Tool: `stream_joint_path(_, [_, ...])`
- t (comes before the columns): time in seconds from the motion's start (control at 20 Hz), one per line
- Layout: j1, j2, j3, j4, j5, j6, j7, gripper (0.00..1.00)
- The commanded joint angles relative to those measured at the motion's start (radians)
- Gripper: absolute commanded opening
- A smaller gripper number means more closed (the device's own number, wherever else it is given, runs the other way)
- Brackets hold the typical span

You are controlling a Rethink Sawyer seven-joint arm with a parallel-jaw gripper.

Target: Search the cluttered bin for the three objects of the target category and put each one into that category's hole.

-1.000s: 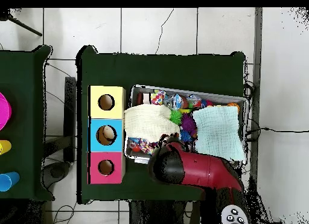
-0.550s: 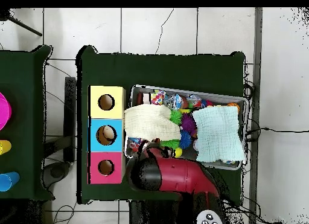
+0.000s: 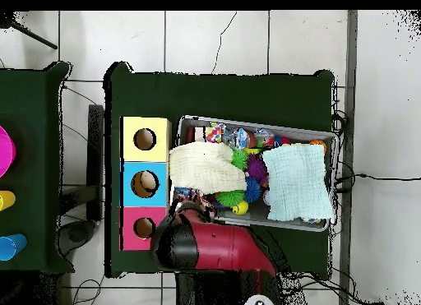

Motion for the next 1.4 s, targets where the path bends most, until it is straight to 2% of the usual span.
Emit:
stream_joint_path(0.05, [0.084,-0.056,-0.028,0.047,0.079,0.063,0.246,0.0])
stream_joint_path(0.25, [0.146,-0.073,-0.067,0.045,0.103,0.093,0.261,0.0])
stream_joint_path(0.45, [0.211,-0.061,-0.102,0.026,0.136,0.108,0.283,0.0])
stream_joint_path(0.75, [0.321,-0.062,-0.151,0.039,0.207,0.118,0.333,0.0])
stream_joint_path(0.95, [0.375,-0.041,-0.164,0.067,0.264,0.081,0.352,0.0])
stream_joint_path(1.15, [0.376,-0.001,-0.13,0.124,0.331,-0.003,0.345,0.0])
stream_joint_path(1.4, [0.381,0.046,-0.114,0.18,0.378,-0.1,0.338,0.0])
